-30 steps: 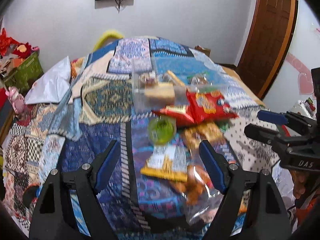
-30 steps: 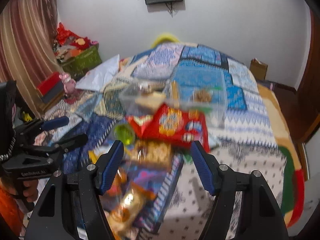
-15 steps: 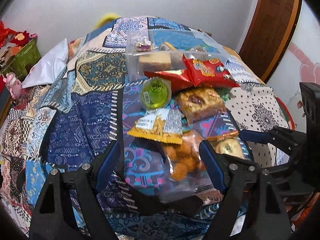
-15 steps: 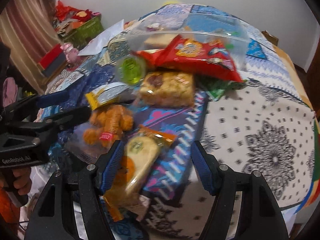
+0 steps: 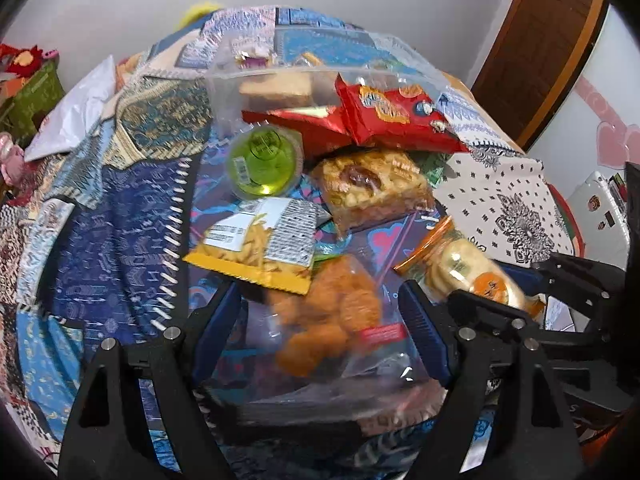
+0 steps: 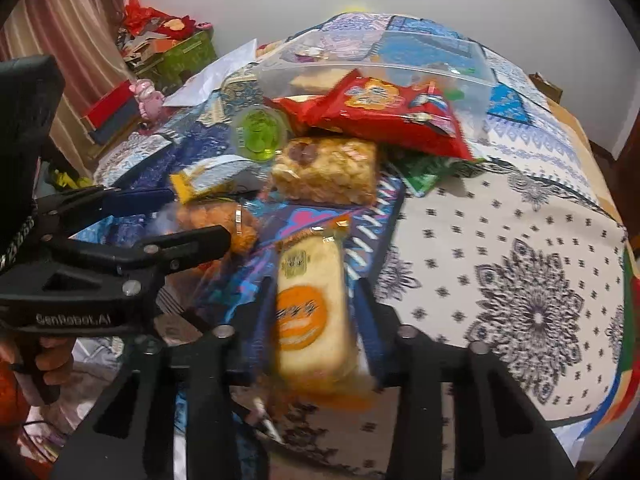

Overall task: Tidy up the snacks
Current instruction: 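Grasp the orange puff bag with left tool while right tool grasps the cream cake pack, then place puff bag and cream cake pack into the clear box, open both tools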

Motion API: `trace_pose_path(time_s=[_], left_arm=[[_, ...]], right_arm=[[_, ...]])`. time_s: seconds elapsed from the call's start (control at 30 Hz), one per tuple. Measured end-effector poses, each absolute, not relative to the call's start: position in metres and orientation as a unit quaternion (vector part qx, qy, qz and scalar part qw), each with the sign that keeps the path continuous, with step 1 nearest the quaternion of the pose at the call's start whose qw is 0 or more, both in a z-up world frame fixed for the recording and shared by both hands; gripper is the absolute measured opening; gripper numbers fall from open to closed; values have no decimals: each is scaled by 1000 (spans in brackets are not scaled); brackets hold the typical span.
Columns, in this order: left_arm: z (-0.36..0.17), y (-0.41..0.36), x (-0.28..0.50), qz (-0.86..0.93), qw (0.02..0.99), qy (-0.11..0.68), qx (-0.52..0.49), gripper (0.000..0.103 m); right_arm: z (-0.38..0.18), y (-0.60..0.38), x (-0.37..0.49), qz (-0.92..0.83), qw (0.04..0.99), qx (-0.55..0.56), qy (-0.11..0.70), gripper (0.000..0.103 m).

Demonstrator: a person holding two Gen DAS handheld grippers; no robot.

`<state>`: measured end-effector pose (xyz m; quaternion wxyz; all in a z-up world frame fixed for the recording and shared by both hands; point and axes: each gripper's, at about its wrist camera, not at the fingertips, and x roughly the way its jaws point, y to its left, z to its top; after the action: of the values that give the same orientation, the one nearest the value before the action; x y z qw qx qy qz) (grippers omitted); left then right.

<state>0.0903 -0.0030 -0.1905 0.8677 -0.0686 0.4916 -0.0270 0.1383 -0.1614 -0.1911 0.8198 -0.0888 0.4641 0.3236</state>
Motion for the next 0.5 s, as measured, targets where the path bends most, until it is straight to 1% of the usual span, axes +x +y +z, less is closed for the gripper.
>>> trace_pose_path(time_s=[0.17, 0.23, 0.3, 0.5], left_arm=[[-208, -9, 96, -25, 861, 502, -76, 80], [-207, -12, 95, -22, 867, 494, -70, 71], [-204, -14, 92, -31, 868, 491, -72, 68], [-188, -22, 86, -53, 876, 474, -72, 66]], right_arm=[[-190, -176, 139, 312, 828, -75, 459, 32], [-188, -179, 140, 306, 832, -72, 456, 32], [-185, -184, 142, 302, 835, -67, 454, 31], [-172, -196, 150, 290, 848, -50, 441, 31]])
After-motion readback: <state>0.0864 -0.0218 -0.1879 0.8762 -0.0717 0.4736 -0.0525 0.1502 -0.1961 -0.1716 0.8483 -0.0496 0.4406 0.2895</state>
